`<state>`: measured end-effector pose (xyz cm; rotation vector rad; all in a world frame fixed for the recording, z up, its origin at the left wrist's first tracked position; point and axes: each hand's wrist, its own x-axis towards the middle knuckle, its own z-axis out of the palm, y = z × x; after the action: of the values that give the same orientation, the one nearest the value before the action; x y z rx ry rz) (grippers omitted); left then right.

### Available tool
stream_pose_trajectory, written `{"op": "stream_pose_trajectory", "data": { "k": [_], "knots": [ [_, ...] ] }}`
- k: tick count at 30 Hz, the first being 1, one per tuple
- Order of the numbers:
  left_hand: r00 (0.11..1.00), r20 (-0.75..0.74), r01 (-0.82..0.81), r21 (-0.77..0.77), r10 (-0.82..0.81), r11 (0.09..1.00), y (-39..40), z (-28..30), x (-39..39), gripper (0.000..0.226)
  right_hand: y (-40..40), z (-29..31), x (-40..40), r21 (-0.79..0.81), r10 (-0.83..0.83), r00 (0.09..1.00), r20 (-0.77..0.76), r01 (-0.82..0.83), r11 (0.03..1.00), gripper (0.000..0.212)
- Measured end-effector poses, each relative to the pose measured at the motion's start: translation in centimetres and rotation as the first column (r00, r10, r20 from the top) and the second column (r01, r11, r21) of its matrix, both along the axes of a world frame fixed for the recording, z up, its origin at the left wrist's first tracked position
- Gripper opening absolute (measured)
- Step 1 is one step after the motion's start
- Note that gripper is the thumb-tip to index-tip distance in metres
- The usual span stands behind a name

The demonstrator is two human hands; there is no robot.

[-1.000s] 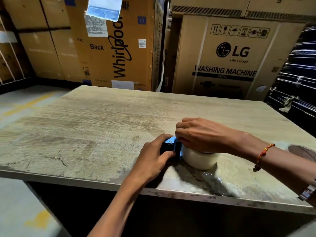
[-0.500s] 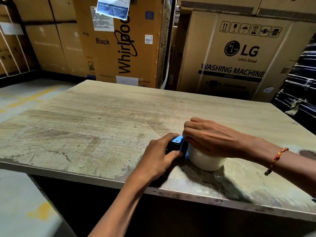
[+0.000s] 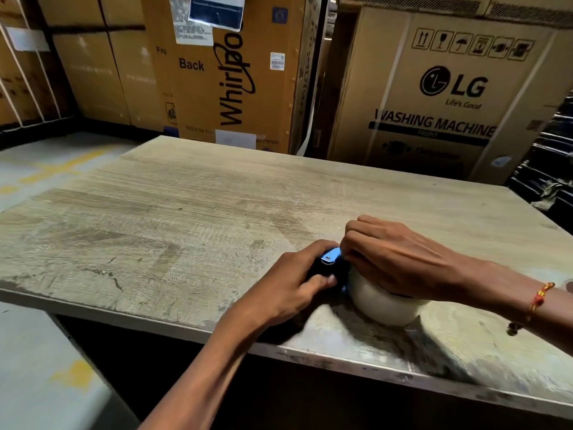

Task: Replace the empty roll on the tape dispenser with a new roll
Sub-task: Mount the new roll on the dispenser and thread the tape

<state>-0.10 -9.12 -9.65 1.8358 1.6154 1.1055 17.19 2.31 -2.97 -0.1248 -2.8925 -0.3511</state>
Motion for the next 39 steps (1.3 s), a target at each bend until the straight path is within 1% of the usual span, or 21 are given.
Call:
{"op": "stream_pose_trajectory", "data": {
  "k": [7, 10, 12, 16, 18, 19, 21, 23, 24, 26, 28, 29, 30, 32, 34, 36, 39],
  "knots": [
    [1.0, -0.015, 0.006, 0.01, -0.005, 1.0, 0.1, 0.0, -0.2, 0.042, 0.5, -0.3, -0.1, -0.102, -0.011, 1.0, -0.004, 0.01, 0.995, 0.015],
    [1.0, -0.014, 0.009, 0.001, -0.009, 1.0, 0.3, 0.0, -0.2, 0.043, 0.6, 0.0, -0.1, -0.123, -0.024, 1.0, 0.006, 0.025, 0.992, 0.018],
    [1.0, -0.011, 0.007, -0.001, -0.007, 1.0, 0.2, 0.0, -0.1, 0.044, 0.5, 0.3, -0.2, -0.11, -0.014, 1.0, 0.024, 0.017, 0.994, 0.017],
    [1.0, 0.012, 0.001, 0.005, -0.001, 1.0, 0.2, 0.0, 0.0, 0.045, -0.1, 1.1, -0.9, -0.032, 0.021, 0.993, 0.116, -0.017, 0.999, 0.005],
    [1.0, 0.013, -0.007, 0.011, 0.007, 1.0, 0.3, -0.1, 0.2, 0.044, -0.3, 1.6, -1.1, -0.007, 0.022, 0.99, 0.139, -0.021, 1.0, 0.005],
    [1.0, 0.017, -0.008, 0.009, 0.008, 1.0, 0.2, 0.0, 0.2, 0.042, -0.6, 1.9, -1.3, -0.022, 0.027, 0.991, 0.133, -0.024, 0.999, 0.006],
    [0.998, 0.061, -0.031, -0.017, 0.032, 0.999, 0.3, 0.1, 0.3, 0.036, -1.8, 2.5, -2.2, -0.059, 0.071, 0.992, 0.102, -0.065, 0.996, 0.008],
    [0.995, 0.071, -0.071, -0.051, 0.074, 0.996, 0.4, 0.1, 0.5, 0.027, -3.1, 3.0, -4.1, -0.039, 0.137, 0.986, 0.1, -0.133, 0.99, 0.005],
    [0.994, 0.046, -0.095, -0.046, 0.097, 0.994, 0.4, -0.1, 0.5, 0.026, -3.5, 3.4, -5.0, -0.048, 0.156, 0.981, 0.116, -0.151, 0.987, 0.005],
    [0.993, 0.059, -0.1, -0.05, 0.103, 0.994, 0.4, -0.4, 0.5, 0.038, -3.3, 4.8, -6.0, -0.129, 0.159, 0.982, 0.106, -0.145, 0.981, 0.013],
    [0.99, 0.134, -0.044, -0.053, 0.05, 0.998, 0.2, -0.6, 0.2, 0.057, -2.1, 6.4, -5.6, -0.21, 0.112, 0.994, -0.006, -0.111, 0.971, 0.016],
    [0.989, 0.146, -0.026, -0.05, 0.033, 0.998, 0.0, -0.5, 0.1, 0.064, -1.3, 7.1, -4.9, -0.241, 0.065, 0.996, -0.058, -0.077, 0.967, 0.013],
    [0.992, 0.127, -0.021, -0.047, 0.027, 0.999, 0.0, -0.5, 0.0, 0.069, -0.6, 7.5, -4.0, -0.269, 0.007, 0.996, -0.09, -0.031, 0.963, 0.009],
    [0.998, 0.055, -0.021, -0.022, 0.022, 1.0, -0.1, -0.4, 0.1, 0.07, 0.2, 7.5, -1.9, -0.321, -0.1, 0.99, -0.103, 0.062, 0.945, 0.004],
    [0.999, 0.037, -0.036, -0.005, 0.036, 0.999, -0.2, -0.3, 0.2, 0.068, 0.4, 6.4, -0.2, -0.363, -0.177, 0.98, -0.087, 0.134, 0.922, 0.007],
    [0.998, 0.049, -0.043, 0.01, 0.043, 0.999, -0.2, -0.4, 0.2, 0.066, 0.3, 5.0, 1.1, -0.379, -0.202, 0.977, -0.069, 0.161, 0.911, 0.009],
    [0.998, 0.011, -0.059, 0.02, 0.059, 0.998, -0.2, -0.5, 0.2, 0.063, -0.6, 3.4, 2.0, -0.397, -0.225, 0.974, -0.035, 0.193, 0.898, 0.007]
  ]
}}
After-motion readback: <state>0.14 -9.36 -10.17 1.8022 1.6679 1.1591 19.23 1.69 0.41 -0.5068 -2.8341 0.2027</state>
